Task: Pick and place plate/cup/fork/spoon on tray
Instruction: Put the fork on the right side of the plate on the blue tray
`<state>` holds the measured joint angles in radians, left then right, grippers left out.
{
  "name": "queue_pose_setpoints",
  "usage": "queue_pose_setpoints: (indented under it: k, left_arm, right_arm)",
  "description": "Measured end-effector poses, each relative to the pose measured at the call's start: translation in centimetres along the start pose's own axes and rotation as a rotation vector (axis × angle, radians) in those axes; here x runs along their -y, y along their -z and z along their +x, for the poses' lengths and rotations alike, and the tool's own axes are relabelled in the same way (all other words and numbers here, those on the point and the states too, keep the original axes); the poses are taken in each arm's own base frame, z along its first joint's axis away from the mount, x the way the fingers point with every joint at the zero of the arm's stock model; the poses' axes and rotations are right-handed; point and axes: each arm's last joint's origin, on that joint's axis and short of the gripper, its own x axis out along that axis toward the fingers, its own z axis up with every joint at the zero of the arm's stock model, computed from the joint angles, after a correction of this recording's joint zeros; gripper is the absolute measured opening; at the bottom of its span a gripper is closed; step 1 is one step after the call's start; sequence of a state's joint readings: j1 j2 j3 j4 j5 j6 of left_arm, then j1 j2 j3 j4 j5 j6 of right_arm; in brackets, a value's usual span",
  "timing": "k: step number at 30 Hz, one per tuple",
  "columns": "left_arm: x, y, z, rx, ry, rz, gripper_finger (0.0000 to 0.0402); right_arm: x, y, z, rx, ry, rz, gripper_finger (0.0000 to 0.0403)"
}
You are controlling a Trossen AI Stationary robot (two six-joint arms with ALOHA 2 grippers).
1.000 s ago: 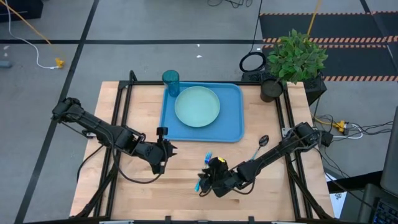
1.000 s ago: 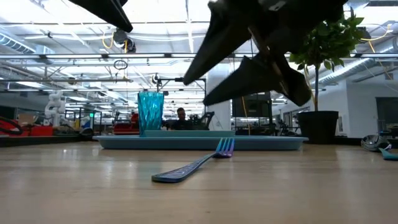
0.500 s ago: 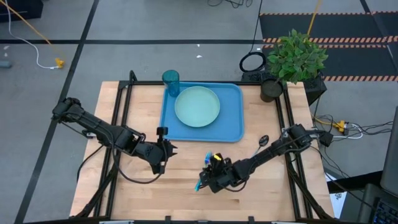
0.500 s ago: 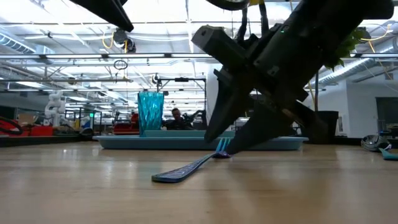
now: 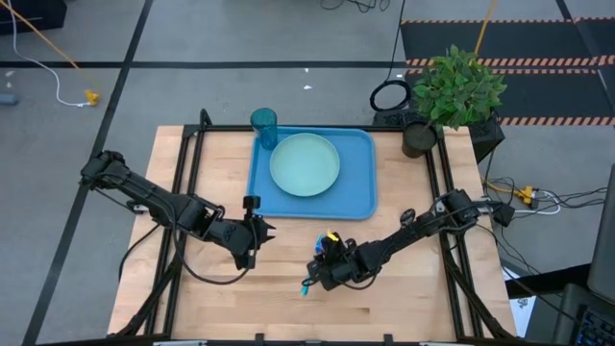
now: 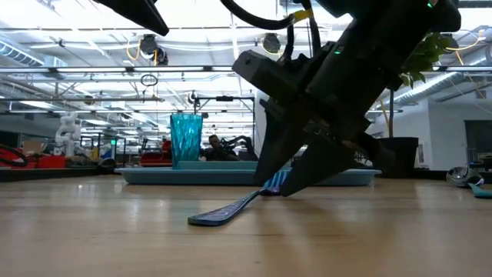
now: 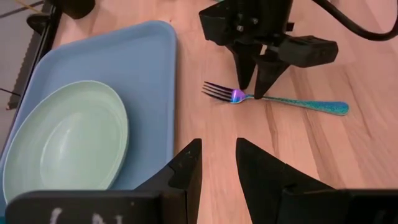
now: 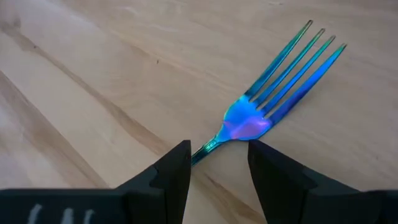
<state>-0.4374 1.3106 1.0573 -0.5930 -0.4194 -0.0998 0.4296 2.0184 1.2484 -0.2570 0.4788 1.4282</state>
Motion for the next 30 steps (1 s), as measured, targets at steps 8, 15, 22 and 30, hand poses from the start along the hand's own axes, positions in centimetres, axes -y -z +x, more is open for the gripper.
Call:
queue_pose_setpoints:
  k: [8,15,22,30]
  left_arm:
    - [0.0,0.0,0.0,-0.001,0.0,0.009,0.0102]
    - [0.0,0.0,0.0,-0.001,0.0,0.01,0.0102]
    - [0.0,0.0,0.0,-0.004,0.0,0.013,0.0102]
    - [0.0,0.1,0.0,-0.005,0.0,0.028,0.0102]
  right_arm:
    - [0.1,-0.1,0.2,-0.005,0.008,-0.111,0.0115]
    - [0.1,-0.8,0.1,-0.057,-0.002,-0.181,0.0085]
    - [0.6,-1.7,-1.7,-0.166,0.021,-0.269,0.0082]
    - [0.7,-2.3,-3.1,-0.161,0.041,-0.151,0.0082]
